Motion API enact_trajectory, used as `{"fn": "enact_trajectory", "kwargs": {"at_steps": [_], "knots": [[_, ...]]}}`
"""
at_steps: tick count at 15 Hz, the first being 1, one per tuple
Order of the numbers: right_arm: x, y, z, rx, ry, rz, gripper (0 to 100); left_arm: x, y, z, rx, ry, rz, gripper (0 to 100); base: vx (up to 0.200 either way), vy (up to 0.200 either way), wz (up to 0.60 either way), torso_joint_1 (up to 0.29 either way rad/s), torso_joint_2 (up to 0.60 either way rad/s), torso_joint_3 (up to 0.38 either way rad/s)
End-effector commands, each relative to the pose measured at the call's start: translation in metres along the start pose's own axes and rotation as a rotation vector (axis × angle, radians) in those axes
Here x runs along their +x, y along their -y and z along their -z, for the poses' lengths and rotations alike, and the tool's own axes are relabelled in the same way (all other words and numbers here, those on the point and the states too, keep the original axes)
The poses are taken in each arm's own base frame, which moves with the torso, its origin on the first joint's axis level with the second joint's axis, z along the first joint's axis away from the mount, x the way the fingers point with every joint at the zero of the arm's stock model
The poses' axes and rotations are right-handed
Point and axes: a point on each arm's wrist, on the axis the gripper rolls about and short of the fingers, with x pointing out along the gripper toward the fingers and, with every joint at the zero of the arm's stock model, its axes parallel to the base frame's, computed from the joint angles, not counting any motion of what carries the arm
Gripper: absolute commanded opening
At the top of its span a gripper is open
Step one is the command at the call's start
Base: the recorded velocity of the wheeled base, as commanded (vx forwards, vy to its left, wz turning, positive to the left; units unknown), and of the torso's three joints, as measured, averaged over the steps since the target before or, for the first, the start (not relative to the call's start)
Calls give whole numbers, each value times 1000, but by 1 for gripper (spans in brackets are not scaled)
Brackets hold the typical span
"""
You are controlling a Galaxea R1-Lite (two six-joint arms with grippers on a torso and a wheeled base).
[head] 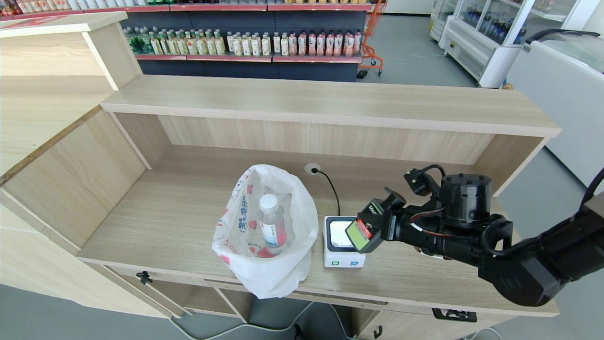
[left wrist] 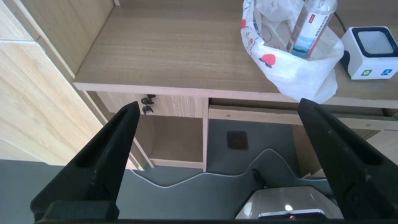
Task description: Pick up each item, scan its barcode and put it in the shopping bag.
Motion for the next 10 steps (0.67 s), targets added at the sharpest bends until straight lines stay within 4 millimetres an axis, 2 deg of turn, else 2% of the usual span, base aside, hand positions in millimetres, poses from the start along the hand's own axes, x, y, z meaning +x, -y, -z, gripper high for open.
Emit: {"fn": "enact_trajectory", "kwargs": {"at_steps": [1,10], "knots": [[7,4,5,0,-20,7,0,0,0,0,0,0,0,100,0,0,0,0,0,0],[27,4,10,-15,-31,-1,0,0,0,0,1,0,0,100,0,0,0,0,0,0]]}}
